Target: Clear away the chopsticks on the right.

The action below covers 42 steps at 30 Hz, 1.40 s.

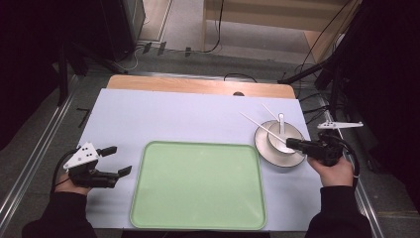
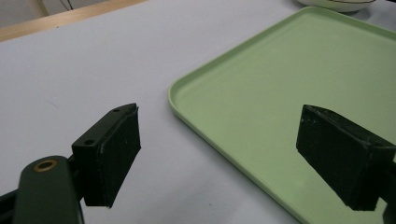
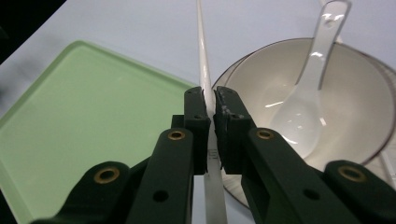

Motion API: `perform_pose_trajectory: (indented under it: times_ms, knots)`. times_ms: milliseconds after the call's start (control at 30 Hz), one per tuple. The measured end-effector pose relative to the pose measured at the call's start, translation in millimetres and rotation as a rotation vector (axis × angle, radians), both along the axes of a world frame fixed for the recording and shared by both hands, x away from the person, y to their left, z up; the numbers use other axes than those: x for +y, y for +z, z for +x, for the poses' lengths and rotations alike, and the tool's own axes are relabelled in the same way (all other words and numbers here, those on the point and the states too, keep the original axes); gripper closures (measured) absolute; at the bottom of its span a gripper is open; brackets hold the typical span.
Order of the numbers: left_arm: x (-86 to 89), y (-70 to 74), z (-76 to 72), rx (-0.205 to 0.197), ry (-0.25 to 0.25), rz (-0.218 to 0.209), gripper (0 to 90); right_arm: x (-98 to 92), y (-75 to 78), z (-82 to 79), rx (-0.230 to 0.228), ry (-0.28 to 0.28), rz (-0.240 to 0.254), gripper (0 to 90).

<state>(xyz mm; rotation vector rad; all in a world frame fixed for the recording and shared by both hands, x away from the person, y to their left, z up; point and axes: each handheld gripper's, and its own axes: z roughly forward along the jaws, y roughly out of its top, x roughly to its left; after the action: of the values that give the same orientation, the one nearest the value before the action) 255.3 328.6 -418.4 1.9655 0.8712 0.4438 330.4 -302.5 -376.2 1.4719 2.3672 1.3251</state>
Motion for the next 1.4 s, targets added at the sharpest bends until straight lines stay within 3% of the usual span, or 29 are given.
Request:
perform_pose_trajectory:
  times_ms: [333,433,767,933,1167,1400]
  knots:
    - [-0.3,0.4,-0.1,-0.003,-0.001,0.000,13.5,37.4,-9.4,-20.7,0.000,0.083,0.016,84.9]
    - [0.0,0.9,-0.5,-0.004,0.000,0.000,13.5,51.2,-12.7,-28.6,0.000,0.117,-0.001,84.9]
    - [0.2,0.9,-0.4,-0.005,-0.002,-0.003,13.5,66.9,-21.0,-43.7,-0.006,0.161,-0.029,84.9]
    - [-0.1,1.0,-0.3,-0.006,-0.003,-0.002,13.5,73.6,-31.8,-51.1,0.015,0.181,-0.055,84.9]
    - [-1.3,0.8,0.6,-0.006,-0.012,0.000,13.5,80.8,-41.7,-50.6,0.014,0.202,-0.079,84.8]
    - [-2.0,1.0,1.7,-0.006,-0.015,0.003,13.5,98.0,-56.8,-48.0,0.047,0.262,-0.123,84.7]
